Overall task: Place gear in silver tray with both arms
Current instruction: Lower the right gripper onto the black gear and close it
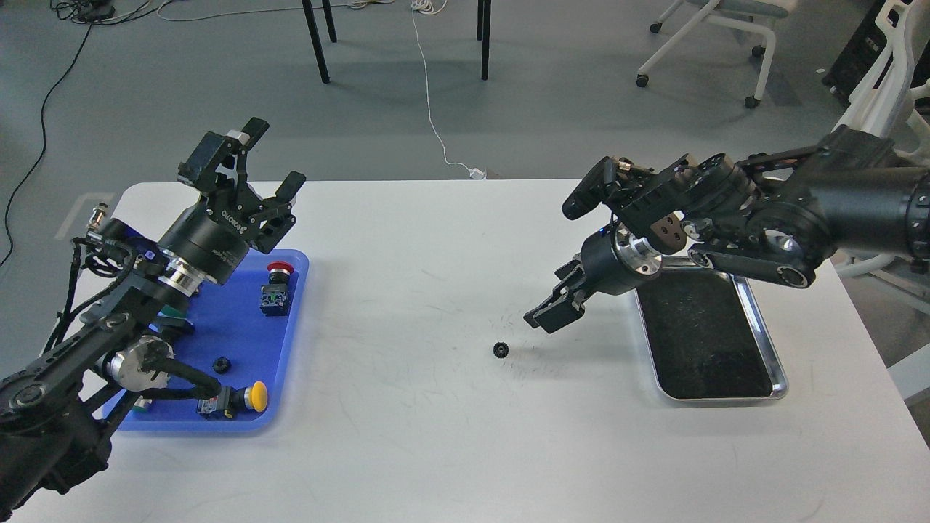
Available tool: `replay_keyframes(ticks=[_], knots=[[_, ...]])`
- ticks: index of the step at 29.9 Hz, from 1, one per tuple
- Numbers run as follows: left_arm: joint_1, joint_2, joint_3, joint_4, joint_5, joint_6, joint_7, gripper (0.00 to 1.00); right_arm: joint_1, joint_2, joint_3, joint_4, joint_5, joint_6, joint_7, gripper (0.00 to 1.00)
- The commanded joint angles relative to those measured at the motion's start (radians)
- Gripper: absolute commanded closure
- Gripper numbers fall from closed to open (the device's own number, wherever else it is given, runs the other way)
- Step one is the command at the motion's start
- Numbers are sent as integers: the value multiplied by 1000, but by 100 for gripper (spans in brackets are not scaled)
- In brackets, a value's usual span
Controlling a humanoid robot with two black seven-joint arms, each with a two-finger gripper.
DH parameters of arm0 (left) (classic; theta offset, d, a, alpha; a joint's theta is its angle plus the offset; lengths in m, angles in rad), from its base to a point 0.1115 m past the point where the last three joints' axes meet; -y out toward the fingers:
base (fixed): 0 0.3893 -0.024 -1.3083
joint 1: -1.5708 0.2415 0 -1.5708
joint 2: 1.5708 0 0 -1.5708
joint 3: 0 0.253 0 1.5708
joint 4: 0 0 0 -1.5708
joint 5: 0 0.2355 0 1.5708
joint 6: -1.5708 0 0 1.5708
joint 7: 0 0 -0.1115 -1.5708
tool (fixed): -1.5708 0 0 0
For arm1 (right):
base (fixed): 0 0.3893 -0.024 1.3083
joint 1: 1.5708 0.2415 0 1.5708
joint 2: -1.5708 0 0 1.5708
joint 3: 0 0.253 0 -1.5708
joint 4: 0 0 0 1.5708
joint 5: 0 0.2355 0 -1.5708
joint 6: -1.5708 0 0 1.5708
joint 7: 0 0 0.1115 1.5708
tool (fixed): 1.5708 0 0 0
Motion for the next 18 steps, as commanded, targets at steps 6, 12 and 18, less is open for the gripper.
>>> replay_keyframes(ticks=[6,12,18], knots=[[5,0,-2,-16,0,1,0,2,-68,147,-119,-60,-2,-203,0,8],[20,0,-2,-27,2,3,0,2,-128,156,-119,-71,-2,-258,0,15],[25,-2,-2,-30,2,3,0,2,-156,173,-122,-100,-2,-301,0,30]])
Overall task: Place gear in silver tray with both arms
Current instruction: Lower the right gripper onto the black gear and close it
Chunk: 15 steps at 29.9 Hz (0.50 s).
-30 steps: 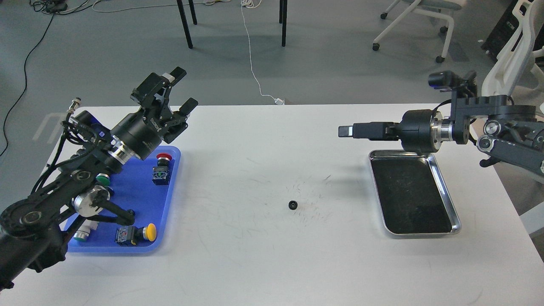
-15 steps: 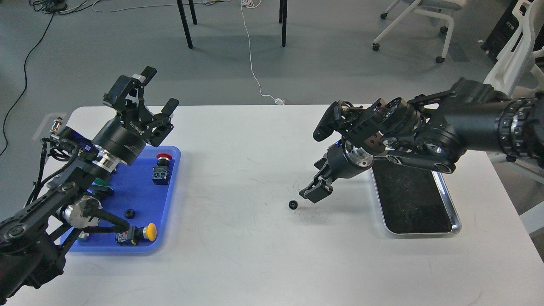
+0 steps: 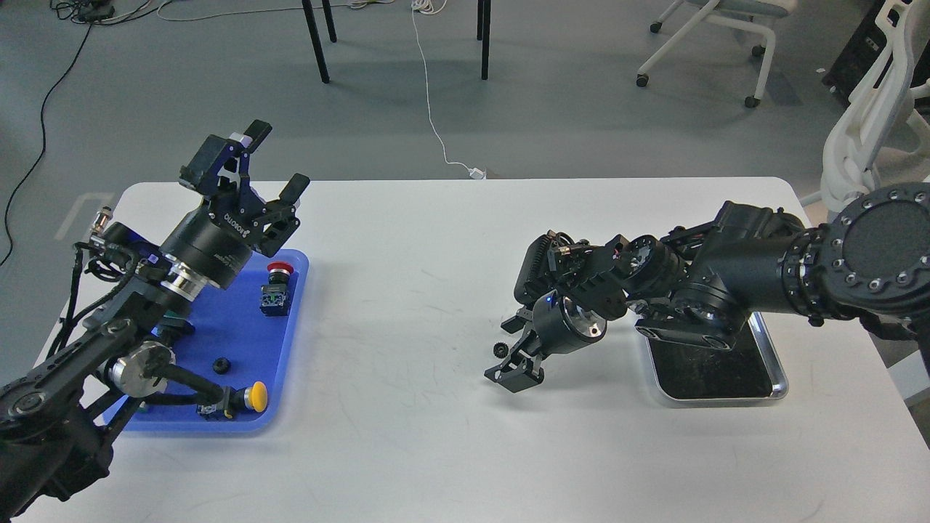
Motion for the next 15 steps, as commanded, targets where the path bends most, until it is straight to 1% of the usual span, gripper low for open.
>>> replay_keyframes(ticks=[1,4,5,6,7,15], knots=[[1,0,0,-5,0,0,0,2,-8,10,0,-12,0,-17,0,32],[3,0,0,-9,0,0,0,2,-8,13,-1,-18,-2,-17,0,34],[3,-2,0,-8,0,0,0,2,-8,13,-3,-21,-2,-17,0,37],[4,-6,0,-9,0,0,0,2,-8,13,-7,-26,-2,-17,0,44],[4,-8,0,-9,0,0,0,2,-8,13,-10,-30,-2,-17,0,48],[4,-12,0,-9,0,0,0,2,-9,13,-15,-50,0,-17,0,48]])
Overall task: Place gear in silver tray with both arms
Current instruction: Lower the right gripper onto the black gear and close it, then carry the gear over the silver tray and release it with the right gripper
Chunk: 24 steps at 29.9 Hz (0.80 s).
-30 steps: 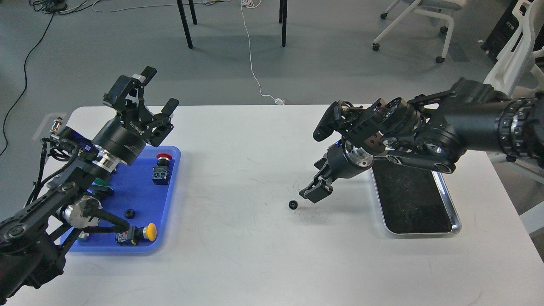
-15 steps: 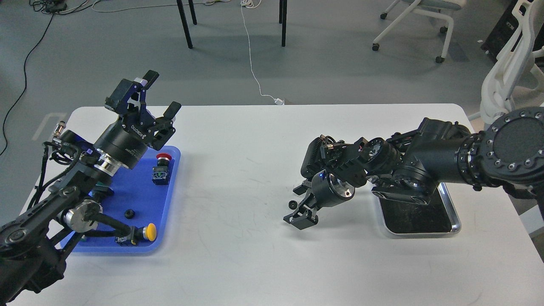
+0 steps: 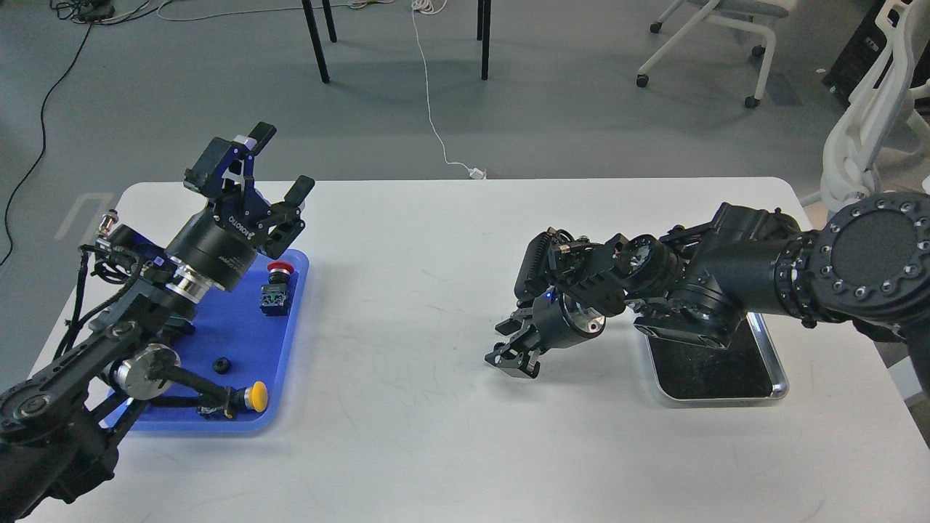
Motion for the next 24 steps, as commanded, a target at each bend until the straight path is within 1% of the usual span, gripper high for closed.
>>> replay_keyframes(ticks=[1,2,6,13,22,24], knots=[[-1,-1,0,0,0,0,0,2,0,0,0,-4,1,2,0,50],[0,-1,0,0,0,0,0,2,0,0,0,-4,1,2,0,54],[-2,2,0,0,0,0,0,2,0,0,-11,-4,0,8,0,76],[-2,2,-1,-5,0,0,0,2,0,0,-31,-4,1,10,0,84],[0,5,-1,-5,0,0,0,2,11,-3,-22,-2,5,5,0,86],[0,4,-1,-5,0,0,0,2,23,-34,-16,3,6,5,0,86]])
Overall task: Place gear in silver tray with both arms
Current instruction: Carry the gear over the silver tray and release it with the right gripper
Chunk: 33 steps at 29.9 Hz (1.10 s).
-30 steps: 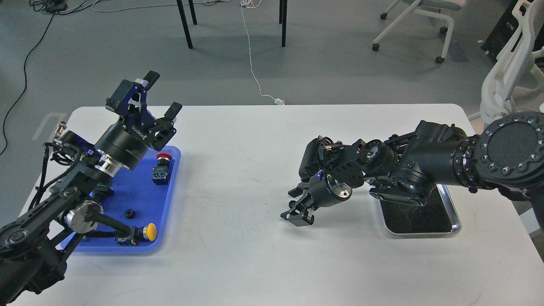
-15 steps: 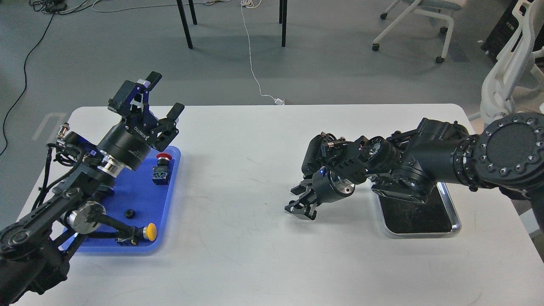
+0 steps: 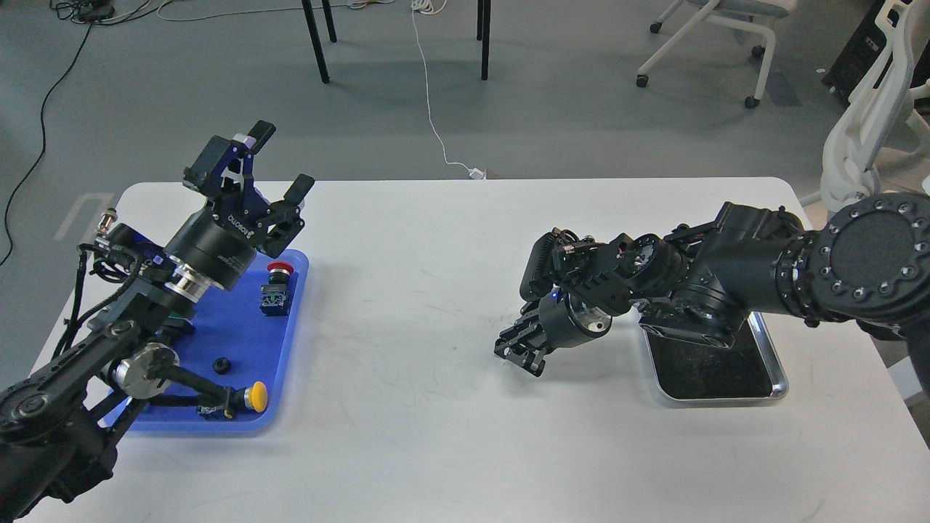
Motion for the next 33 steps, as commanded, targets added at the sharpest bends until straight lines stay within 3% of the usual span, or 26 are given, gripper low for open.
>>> replay_keyframes(ticks=[1,11,19,28,33], knots=[[0,-1,1,-1,0,0,0,2,30,-51,17,5,1,-3,0,86],[-1,-12,9,-5,1,-2,0,2,139,-347,42,125,-1,1,0,86],[-1,-14,12,-8,6,-5,0,2,94,-584,-1,114,-36,9,0,85],[-3,-12,15,-15,8,-8,0,2,-81,-581,32,-41,-33,7,0,85],[-1,-14,17,-15,8,-8,0,2,-139,-517,52,-127,-29,6,0,85]])
